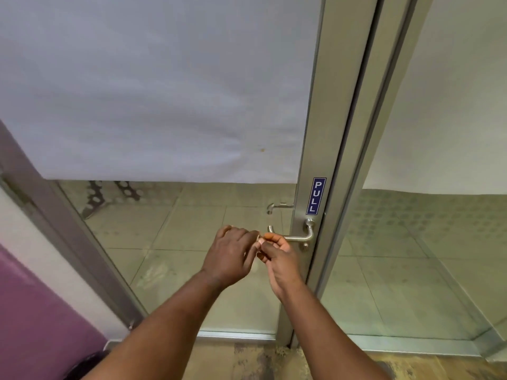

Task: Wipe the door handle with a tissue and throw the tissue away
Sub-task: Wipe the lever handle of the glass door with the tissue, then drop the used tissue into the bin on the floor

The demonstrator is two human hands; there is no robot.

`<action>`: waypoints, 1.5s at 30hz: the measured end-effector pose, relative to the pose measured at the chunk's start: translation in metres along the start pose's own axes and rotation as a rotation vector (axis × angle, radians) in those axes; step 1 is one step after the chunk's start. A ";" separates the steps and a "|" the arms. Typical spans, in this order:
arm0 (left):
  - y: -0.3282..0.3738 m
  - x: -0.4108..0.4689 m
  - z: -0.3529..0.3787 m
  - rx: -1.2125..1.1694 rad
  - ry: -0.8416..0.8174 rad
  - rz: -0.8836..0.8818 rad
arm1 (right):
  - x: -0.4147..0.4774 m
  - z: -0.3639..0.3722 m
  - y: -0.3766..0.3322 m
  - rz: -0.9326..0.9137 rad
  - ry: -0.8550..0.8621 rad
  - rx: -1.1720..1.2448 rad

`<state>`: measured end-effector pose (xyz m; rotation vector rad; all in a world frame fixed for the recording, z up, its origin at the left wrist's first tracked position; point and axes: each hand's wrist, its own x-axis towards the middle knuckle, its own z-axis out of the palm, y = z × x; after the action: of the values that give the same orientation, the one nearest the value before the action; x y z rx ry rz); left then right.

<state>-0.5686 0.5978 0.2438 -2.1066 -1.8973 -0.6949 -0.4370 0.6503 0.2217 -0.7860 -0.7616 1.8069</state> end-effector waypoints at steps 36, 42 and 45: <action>-0.198 -0.324 -0.115 0.140 0.078 -0.798 | -0.097 0.230 0.252 0.109 -0.581 -0.728; -0.240 -0.396 -0.105 0.172 -0.060 -0.986 | -0.092 0.255 0.348 0.115 -0.641 -0.905; -0.259 -0.421 -0.098 0.185 -0.083 -1.052 | -0.084 0.258 0.396 0.152 -0.681 -0.982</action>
<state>-0.8636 0.2206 0.0876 -0.9103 -2.9267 -0.5411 -0.8246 0.4073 0.0782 -0.8211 -2.1760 1.7941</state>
